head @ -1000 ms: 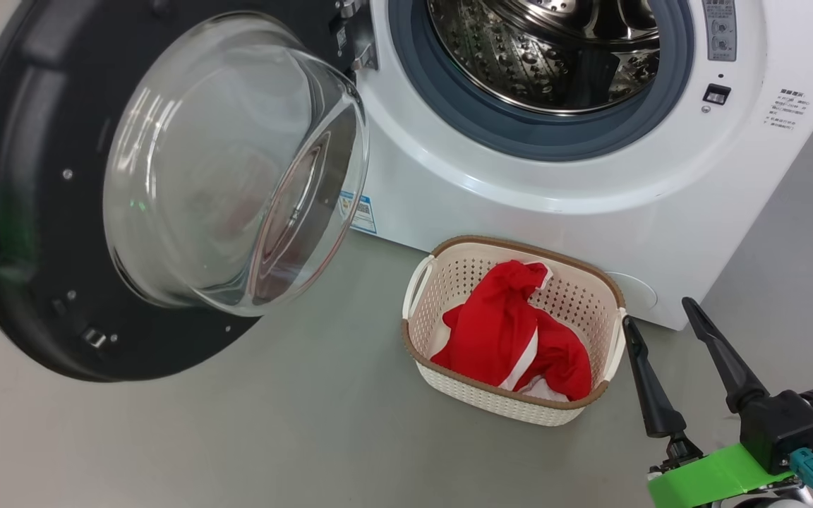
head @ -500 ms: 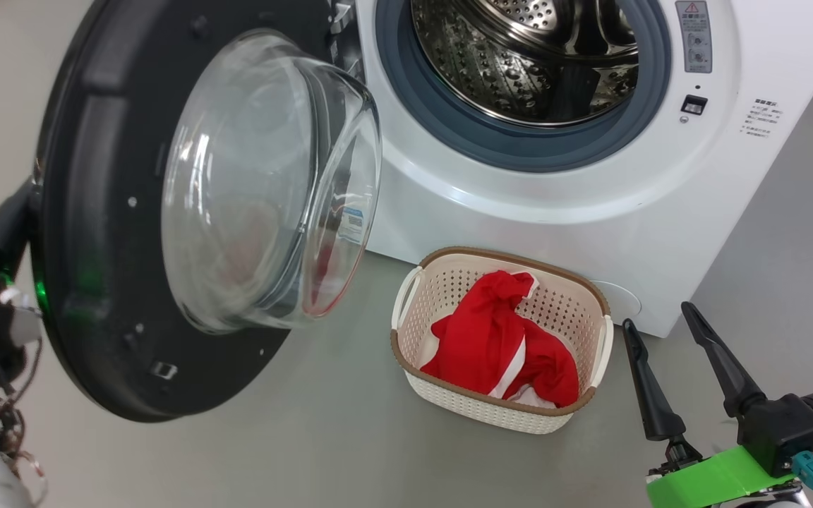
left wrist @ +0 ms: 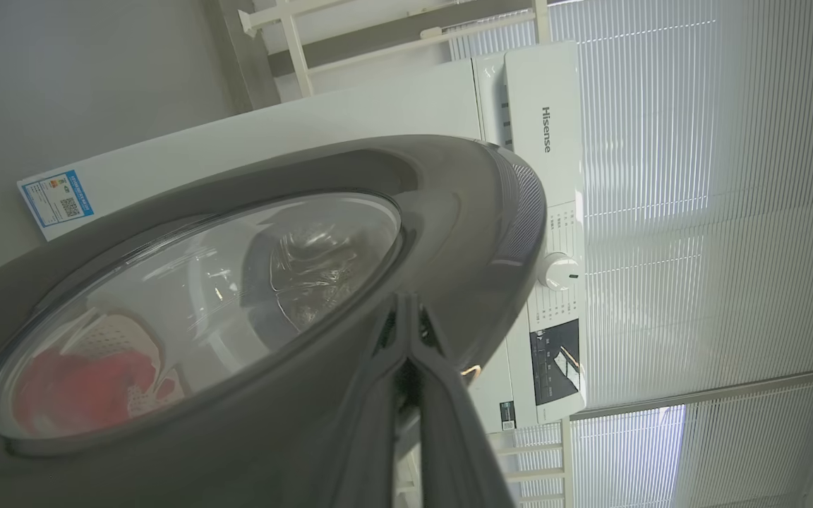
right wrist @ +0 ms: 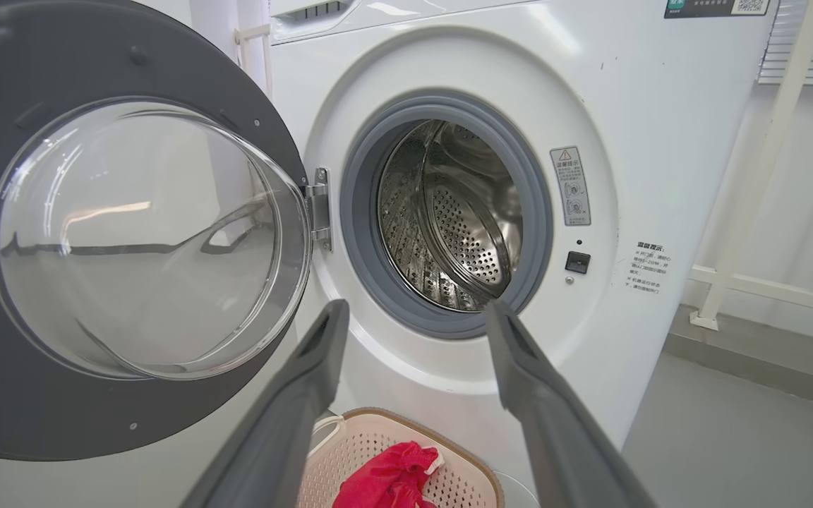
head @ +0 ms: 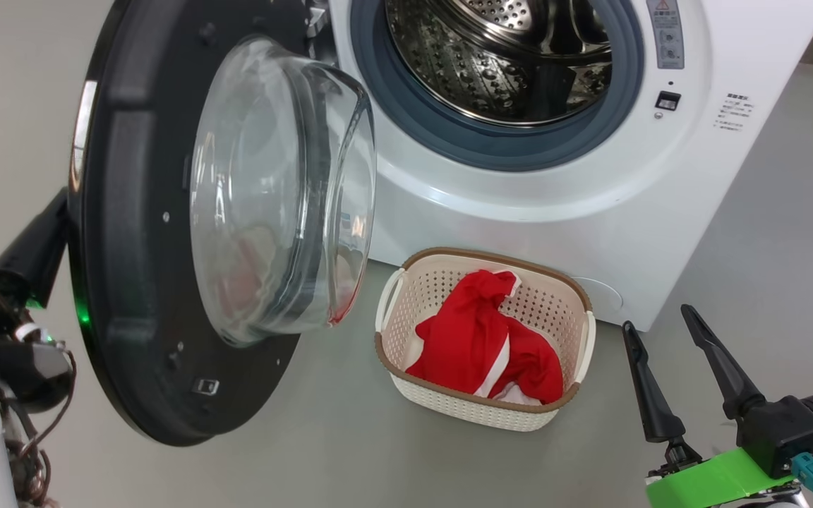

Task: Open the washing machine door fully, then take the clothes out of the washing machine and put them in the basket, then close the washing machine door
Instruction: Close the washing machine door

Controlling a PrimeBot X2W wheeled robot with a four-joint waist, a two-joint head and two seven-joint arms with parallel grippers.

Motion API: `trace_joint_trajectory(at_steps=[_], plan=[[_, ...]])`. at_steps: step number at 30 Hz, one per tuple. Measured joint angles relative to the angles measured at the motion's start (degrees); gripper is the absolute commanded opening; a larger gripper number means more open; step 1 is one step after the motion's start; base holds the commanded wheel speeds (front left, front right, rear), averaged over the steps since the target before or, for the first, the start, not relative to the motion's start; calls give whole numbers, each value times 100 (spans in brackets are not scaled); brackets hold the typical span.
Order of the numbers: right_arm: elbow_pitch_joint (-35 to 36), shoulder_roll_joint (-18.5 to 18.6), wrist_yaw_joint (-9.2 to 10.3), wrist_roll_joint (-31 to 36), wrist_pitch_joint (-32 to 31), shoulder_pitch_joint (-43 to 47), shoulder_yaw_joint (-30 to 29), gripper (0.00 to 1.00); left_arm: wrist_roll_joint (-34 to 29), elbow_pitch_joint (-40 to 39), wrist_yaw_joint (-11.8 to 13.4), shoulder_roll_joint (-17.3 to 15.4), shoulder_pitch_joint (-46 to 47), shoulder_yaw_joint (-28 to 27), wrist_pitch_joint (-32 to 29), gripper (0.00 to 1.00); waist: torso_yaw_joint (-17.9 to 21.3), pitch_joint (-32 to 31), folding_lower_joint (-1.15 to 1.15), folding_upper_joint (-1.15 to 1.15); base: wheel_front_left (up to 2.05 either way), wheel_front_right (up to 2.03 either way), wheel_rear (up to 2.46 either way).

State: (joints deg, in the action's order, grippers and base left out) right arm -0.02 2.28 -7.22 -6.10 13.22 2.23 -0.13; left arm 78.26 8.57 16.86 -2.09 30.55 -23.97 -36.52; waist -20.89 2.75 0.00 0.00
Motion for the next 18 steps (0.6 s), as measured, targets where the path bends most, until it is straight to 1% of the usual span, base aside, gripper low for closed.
trace_joint_trajectory(at_steps=[5, 7, 12, 18], plan=[[-24, 0, 0, -59, 16, -1, 11, 100, 341, -407, 146, 4, -277, 180, 136, 0, 127, 39, 0, 0, 0, 0, 0], [-35, 0, 0, -99, 25, -1, 15, 100, 594, -506, 201, 4, -392, 312, 244, 0, 185, 50, 0, 0, 0, 0, 0], [-73, 1, 0, -99, 47, -2, 3, 100, 1028, -736, 236, 20, -739, 697, 521, 0, 322, 62, 0, 0, 0, 0, 0], [-102, 0, 0, -105, 49, -3, -2, 100, 1410, -1021, 279, 18, -1024, 950, 839, 0, 493, 64, 0, 0, 0, 0, 0]])
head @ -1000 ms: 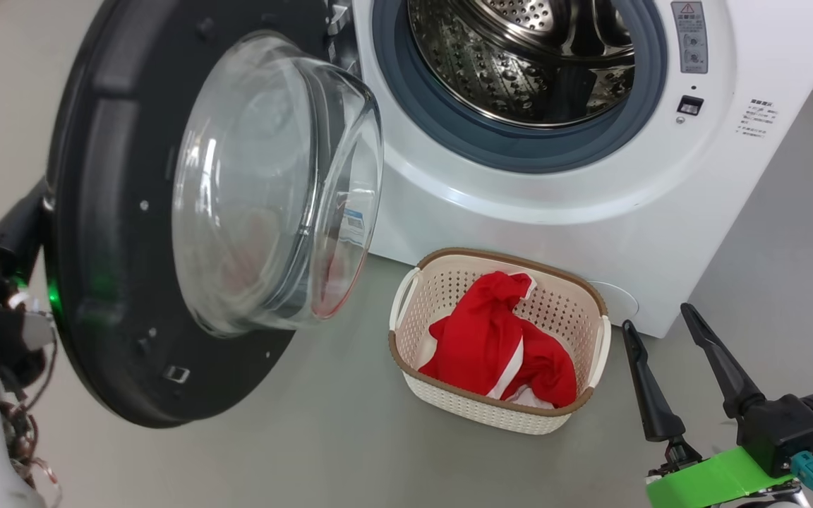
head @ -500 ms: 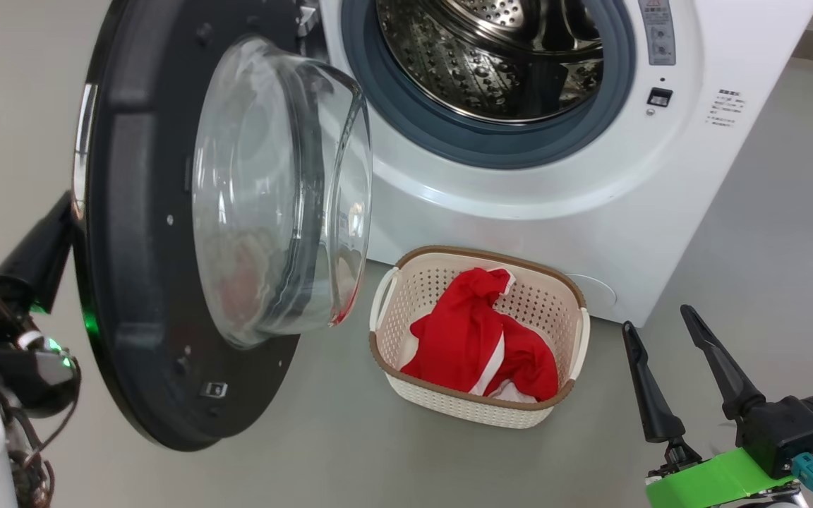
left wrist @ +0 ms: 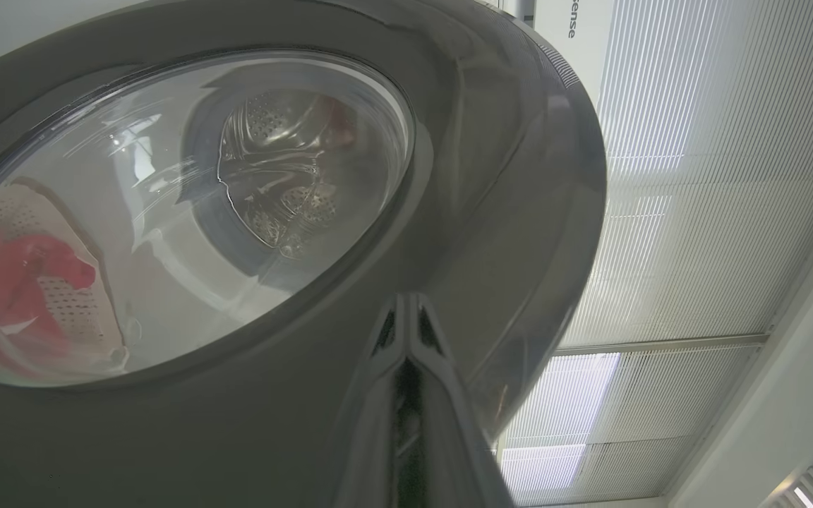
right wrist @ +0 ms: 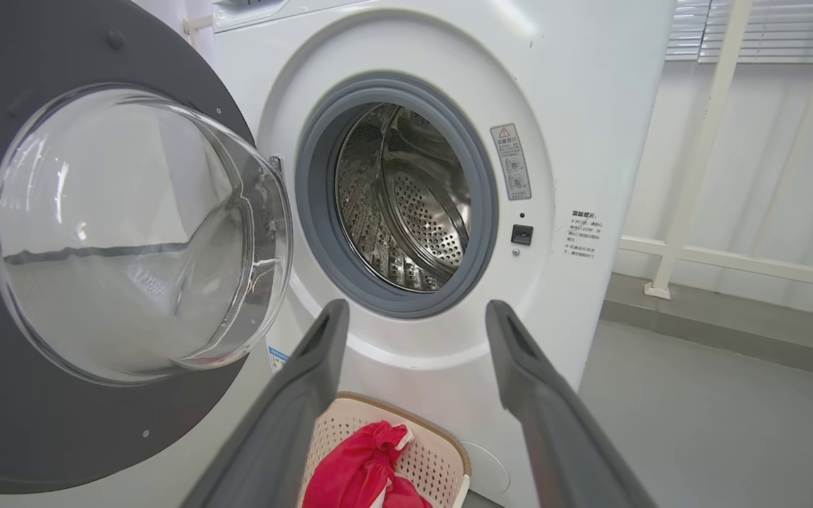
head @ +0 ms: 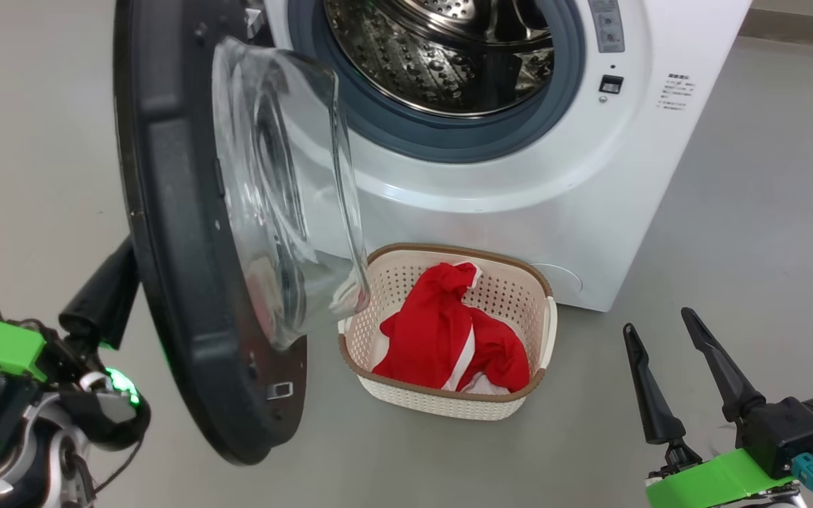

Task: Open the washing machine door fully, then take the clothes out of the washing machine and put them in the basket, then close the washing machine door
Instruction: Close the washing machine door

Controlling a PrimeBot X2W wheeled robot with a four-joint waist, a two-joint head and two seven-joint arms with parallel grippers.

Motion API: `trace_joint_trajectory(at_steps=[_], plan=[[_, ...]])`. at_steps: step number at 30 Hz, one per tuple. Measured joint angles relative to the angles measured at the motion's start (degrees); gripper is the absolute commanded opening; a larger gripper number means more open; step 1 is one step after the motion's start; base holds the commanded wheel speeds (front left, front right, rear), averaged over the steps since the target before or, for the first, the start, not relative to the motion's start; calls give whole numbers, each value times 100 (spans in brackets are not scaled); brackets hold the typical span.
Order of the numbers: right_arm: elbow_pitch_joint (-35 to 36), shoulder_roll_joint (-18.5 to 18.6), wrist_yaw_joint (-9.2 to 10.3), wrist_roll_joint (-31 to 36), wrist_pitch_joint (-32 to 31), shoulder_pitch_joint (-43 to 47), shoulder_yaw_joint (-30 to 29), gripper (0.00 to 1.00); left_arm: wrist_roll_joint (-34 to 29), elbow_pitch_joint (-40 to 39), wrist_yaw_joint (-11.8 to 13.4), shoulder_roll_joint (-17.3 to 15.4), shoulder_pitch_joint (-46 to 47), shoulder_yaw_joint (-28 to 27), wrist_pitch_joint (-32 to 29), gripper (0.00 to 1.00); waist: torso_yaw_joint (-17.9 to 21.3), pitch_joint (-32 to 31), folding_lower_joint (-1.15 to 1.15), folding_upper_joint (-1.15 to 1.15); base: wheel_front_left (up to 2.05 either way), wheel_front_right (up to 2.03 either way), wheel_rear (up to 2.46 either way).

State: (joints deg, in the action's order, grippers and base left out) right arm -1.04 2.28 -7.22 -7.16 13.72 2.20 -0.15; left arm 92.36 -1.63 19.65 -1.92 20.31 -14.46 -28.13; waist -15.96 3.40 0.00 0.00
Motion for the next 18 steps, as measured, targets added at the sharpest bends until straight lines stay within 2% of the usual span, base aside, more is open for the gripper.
trace_joint_trajectory(at_steps=[18], plan=[[-14, 0, 0, 2, 25, -3, 5, 100, 511, -201, -60, -5, -166, 833, 401, 0, 393, 81, 0, 0, 0, 0, 0]])
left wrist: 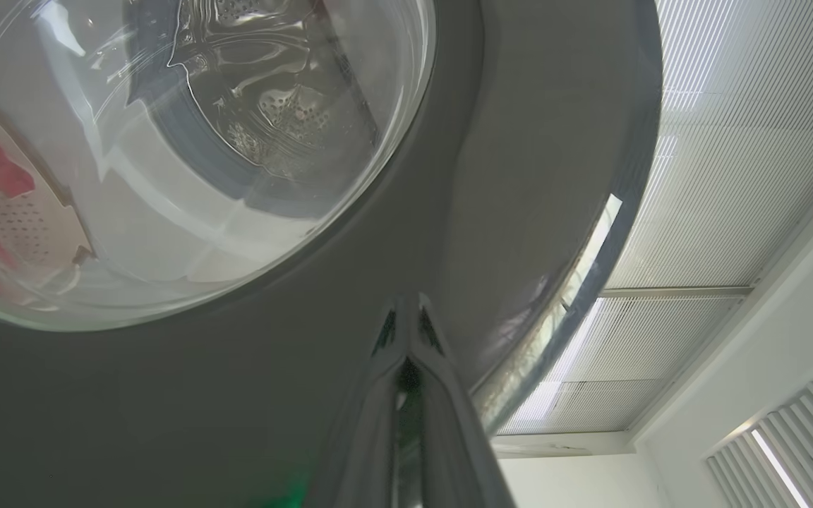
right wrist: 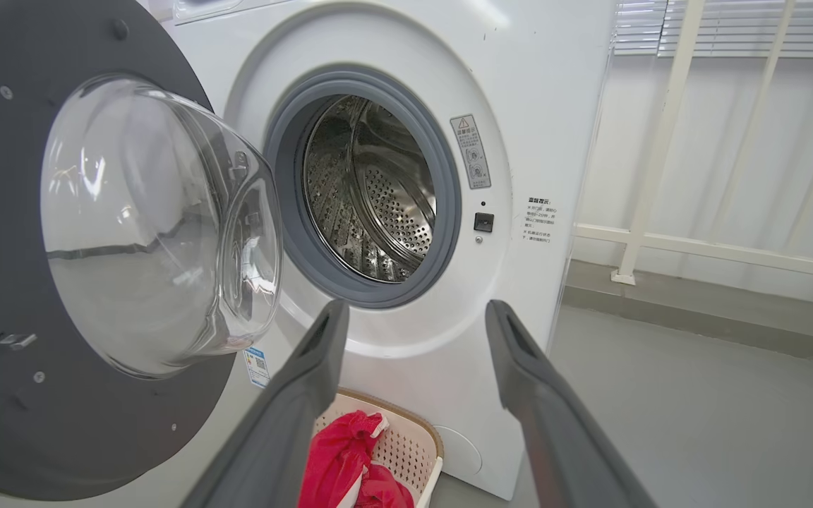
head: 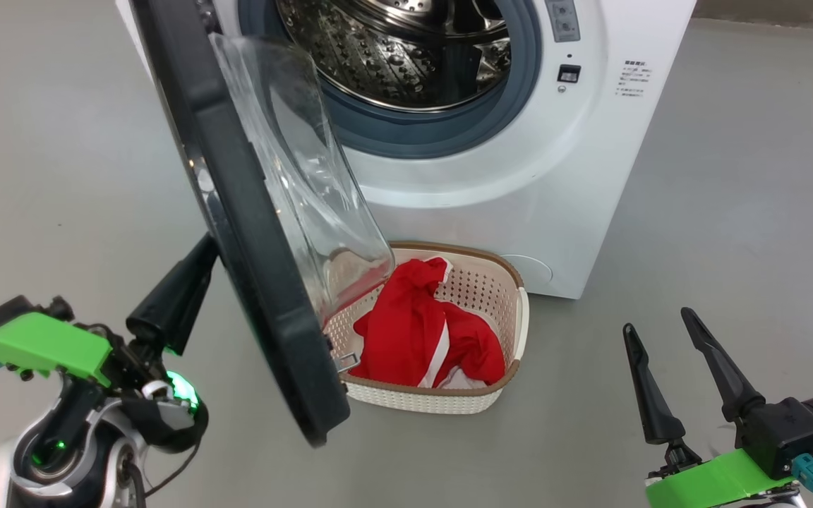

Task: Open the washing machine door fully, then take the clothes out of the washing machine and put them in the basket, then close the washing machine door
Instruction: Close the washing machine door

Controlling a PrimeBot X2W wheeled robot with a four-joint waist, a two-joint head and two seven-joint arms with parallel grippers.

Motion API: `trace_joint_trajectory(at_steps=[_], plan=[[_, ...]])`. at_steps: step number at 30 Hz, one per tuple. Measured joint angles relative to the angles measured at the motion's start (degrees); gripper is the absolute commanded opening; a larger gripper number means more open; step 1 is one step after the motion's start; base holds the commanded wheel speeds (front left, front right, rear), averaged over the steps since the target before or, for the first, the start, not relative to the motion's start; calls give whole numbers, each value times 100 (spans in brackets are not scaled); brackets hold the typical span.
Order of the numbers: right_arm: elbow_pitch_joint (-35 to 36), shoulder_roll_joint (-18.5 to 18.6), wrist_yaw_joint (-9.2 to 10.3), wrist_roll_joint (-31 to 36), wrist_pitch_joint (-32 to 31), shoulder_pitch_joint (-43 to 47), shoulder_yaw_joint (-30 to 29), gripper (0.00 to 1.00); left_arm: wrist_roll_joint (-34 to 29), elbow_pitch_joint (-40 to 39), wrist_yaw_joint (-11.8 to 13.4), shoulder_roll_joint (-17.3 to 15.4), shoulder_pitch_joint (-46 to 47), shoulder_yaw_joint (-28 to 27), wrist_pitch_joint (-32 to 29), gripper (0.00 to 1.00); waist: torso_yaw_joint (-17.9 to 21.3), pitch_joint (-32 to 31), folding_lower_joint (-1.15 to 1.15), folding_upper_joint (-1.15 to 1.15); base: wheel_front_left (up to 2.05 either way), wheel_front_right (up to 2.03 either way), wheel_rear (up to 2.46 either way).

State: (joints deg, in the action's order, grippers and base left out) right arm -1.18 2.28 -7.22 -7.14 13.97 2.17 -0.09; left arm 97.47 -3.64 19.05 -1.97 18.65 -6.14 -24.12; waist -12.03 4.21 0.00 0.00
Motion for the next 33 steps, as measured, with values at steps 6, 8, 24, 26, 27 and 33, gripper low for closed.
trace_joint_trajectory(at_steps=[6, 8, 24, 26, 27, 33], plan=[[0, 0, 0, 0, 0, 0, 4, 100, 99, 2, -51, 0, -1, 134, 65, 0, 82, 23, 0, 0, 0, 0, 0], [0, 0, 0, 0, 0, -1, 5, 100, 99, 4, -62, 0, -1, 144, 79, 0, 93, 27, 0, 0, 0, 0, 0], [-36, 0, 0, 0, 1, 0, 10, 100, -366, -18, -400, -274, -151, 211, 374, 100, 98, 2, 0, 0, 0, 0, 0], [-56, 0, 0, 0, 14, 0, 18, 100, -580, -16, -543, -396, -249, 188, 532, 100, 90, -15, 0, 0, 0, 0, 0], [-59, 0, 0, 0, 15, 1, 18, 100, -781, -16, -610, -487, -305, 215, 611, 100, 85, -20, 0, 0, 0, 0, 0], [-79, 0, 0, 0, 15, 1, 21, 100, -2748, -14, -1212, -1288, -651, 733, 1462, 100, 51, 0, 0, 0, 0, 0, 0]])
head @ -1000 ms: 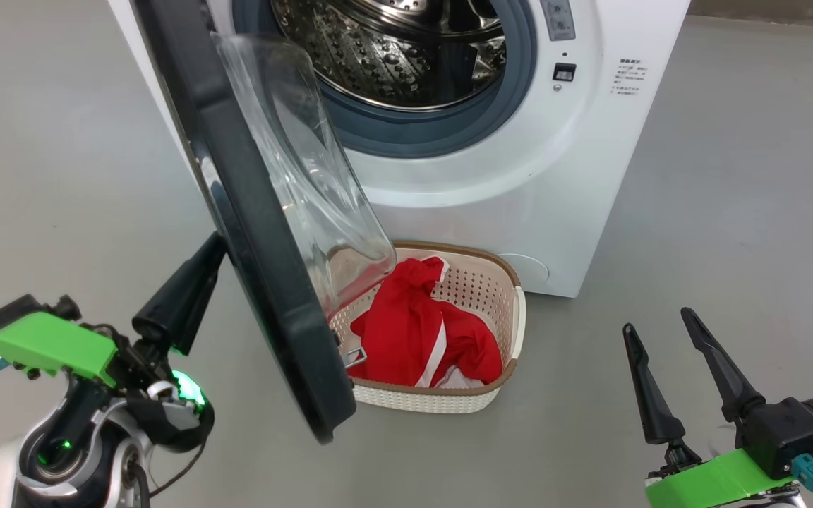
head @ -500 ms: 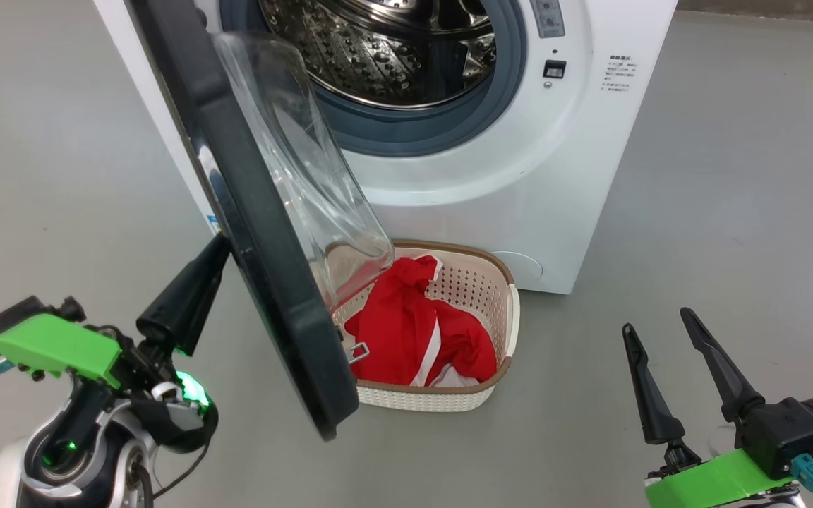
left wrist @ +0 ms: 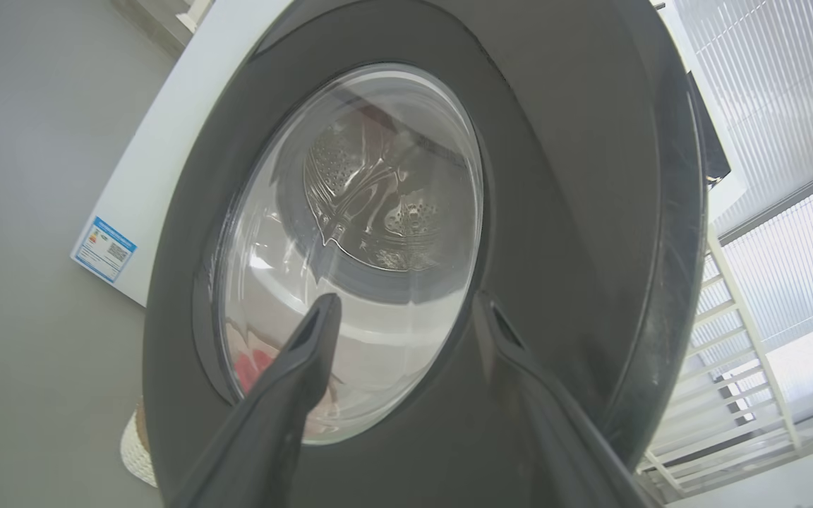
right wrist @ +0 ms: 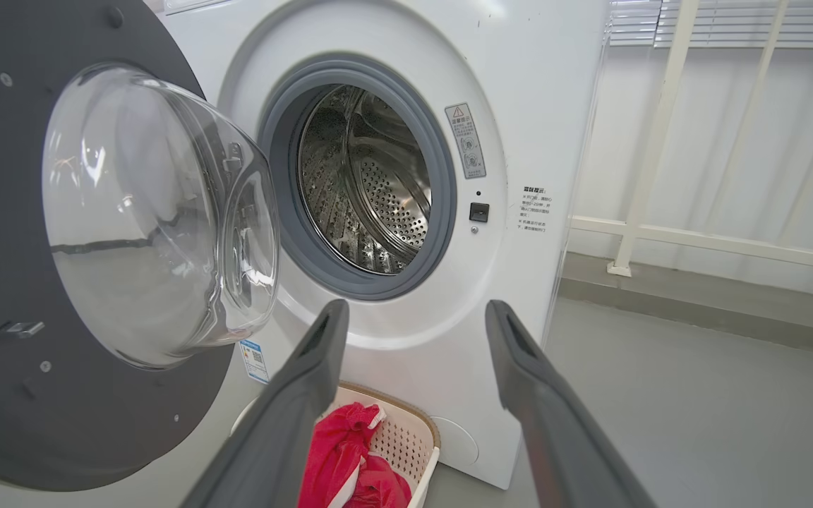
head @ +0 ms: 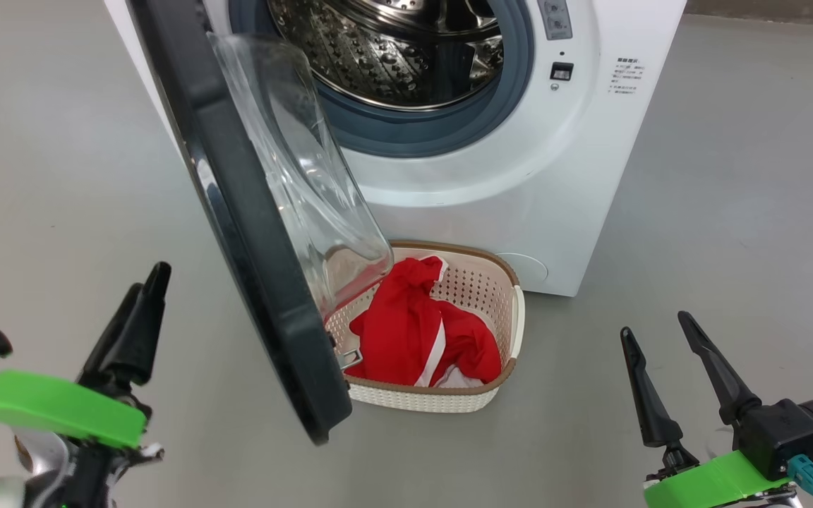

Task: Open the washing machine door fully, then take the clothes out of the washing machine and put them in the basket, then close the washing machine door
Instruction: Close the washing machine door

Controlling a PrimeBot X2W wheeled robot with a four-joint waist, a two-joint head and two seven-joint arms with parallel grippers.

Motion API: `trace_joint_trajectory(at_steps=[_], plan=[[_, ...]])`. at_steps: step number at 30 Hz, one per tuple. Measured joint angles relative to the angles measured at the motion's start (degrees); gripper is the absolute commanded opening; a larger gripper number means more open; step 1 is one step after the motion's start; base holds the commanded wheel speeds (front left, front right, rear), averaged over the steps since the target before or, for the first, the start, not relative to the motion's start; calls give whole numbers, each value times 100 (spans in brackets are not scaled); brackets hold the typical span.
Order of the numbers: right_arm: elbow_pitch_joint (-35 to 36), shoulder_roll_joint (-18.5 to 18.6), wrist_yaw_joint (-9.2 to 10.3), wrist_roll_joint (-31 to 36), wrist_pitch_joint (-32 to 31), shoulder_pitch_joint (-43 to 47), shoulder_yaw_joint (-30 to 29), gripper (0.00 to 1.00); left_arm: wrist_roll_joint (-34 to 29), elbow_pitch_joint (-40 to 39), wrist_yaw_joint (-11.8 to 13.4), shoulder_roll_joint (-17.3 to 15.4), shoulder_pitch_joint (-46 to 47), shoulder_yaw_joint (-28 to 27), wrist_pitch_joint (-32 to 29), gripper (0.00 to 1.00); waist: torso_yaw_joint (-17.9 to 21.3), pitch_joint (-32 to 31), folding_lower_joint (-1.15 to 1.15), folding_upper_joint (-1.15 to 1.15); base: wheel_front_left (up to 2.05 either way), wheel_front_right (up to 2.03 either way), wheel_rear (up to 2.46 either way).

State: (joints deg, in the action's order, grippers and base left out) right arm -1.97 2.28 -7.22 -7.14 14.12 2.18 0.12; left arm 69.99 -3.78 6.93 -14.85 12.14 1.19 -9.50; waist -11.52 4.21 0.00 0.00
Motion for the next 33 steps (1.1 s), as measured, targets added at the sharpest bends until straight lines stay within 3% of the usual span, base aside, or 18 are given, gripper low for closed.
trace_joint_trajectory(at_steps=[6, 12, 25, 33], plan=[[-9, 0, 0, 2, 0, 0, 23, 100, -1742, -1, -400, -342, -161, 482, 1160, 100, -24, 38, 0, 0, 0, 0, 0], [-13, 0, 0, 125, 0, -1, 8, 100, -3351, 38, -430, -710, -380, 951, 2034, 100, -1, 74, 0, 0, 0, 0, 0], [-47, 0, 0, 167, 1, -2, -14, 100, -4394, 322, 63, -533, -938, 1020, 2380, 100, 84, 103, 0, 0, 0, 0, 0], [-46, 0, 0, 167, 1, -2, -51, 100, -4751, 394, 111, -289, -998, 917, 2381, 100, 82, 152, 0, 0, 0, 0, 0]])
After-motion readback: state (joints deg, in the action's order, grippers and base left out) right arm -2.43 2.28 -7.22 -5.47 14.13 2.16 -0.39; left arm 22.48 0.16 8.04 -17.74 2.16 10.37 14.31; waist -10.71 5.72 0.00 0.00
